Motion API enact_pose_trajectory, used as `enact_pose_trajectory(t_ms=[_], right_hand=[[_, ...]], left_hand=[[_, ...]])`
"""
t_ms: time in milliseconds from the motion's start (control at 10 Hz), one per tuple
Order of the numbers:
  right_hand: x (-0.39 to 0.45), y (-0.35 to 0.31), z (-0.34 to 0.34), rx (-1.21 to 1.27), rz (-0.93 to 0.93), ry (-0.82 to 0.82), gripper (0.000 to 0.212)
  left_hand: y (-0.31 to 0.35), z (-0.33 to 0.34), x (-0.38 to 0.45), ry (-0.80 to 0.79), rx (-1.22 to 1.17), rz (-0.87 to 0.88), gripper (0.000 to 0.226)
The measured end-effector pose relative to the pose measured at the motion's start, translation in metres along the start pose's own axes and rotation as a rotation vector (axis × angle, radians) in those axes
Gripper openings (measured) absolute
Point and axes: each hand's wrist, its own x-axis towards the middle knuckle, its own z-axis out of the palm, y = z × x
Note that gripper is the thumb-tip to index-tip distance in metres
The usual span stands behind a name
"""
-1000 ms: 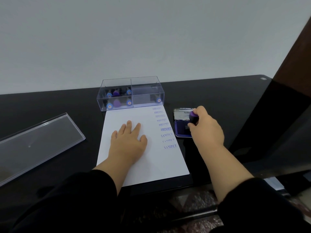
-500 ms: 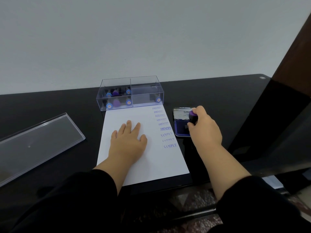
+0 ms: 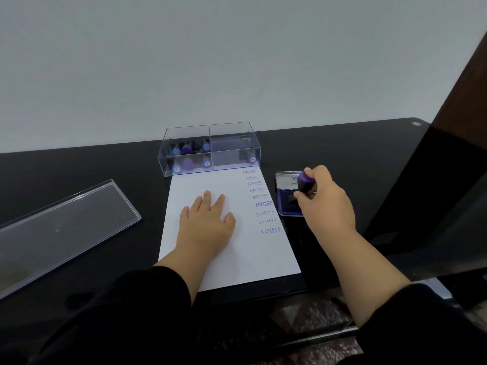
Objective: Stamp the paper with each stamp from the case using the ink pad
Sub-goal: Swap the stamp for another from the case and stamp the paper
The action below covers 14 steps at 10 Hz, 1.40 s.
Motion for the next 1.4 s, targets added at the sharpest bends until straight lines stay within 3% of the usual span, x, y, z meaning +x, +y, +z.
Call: enact_pose_trajectory(t_ms=[500, 1400], right_hand=[[-0.047, -0.008, 0.001, -0.011, -0.112, -0.230, 0.029], [-0.060, -0.015, 0.009, -0.114, -0.162, -0.235, 0.029]], left_hand=[[-0.001, 0.000, 0.000, 0.005, -0.022, -0.002, 0.056], [-0.002, 0.001, 0.001, -0.006, -0.009, -0.003, 0.056]])
